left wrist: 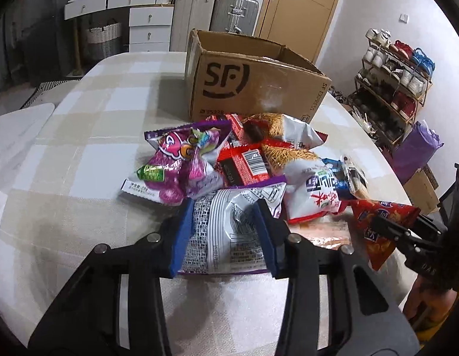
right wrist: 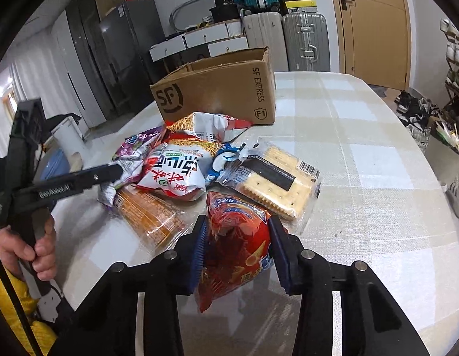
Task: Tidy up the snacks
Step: 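Grasp the red chip bag with the right gripper while the left gripper grasps the silver bag, then carry the red chip bag and silver bag over the cardboard box with both grippers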
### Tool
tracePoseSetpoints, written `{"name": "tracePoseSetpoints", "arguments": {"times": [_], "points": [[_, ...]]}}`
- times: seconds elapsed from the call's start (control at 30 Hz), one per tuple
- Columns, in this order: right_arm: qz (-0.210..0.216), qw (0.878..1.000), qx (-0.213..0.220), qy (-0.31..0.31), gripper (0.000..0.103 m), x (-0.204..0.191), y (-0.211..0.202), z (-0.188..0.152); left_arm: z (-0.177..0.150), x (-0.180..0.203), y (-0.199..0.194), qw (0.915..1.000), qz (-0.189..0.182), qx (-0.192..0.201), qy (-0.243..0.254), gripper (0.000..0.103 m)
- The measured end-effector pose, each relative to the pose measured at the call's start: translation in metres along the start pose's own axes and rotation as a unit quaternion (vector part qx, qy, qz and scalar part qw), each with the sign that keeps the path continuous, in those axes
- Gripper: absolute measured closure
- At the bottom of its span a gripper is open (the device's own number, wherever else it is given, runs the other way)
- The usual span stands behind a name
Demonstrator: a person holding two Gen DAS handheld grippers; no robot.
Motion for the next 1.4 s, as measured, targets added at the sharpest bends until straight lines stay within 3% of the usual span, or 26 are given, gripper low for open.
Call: {"name": "tracePoseSetpoints", "arguments": {"times": [0.13, 0.43, 1.03, 1.4], "points": [[0.003, 1.0, 0.007, 0.005, 0.064, -0.001, -0.006, 0.0, -0.001, -0.007, -0.006, 1.0, -0.008, 0.003, -0.004, 0.075], [0.006, 1.0, 0.019, 0.007, 0.064, -0.005, -0.013, 0.004, -0.013, -0.02, -0.017, 0.9999, -0.015, 0.002, -0.001, 0.081], [0.017, 0.998, 0.055, 0.0, 0.064, -0.022, -0.035, 0.02, -0.023, -0.036, -0.039, 0.9995, -0.028, 0.013, -0.001, 0.088], [0.033, 0.996, 0.087, -0.005, 0.064, -0.036, -0.057, 0.044, -0.02, -0.034, -0.08, 0.9971, -0.068, 0.034, 0.0, 0.088]]}}
Point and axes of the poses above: each gripper's, at about its wrist camera, not at the fingertips, and y roughly the way its jaws point, x to its right, z to its top, the point moved 7 cm from there along y, roughly the way its jaws point, and after that the axes turned 11 degrees about z, right-handed, at the moved point
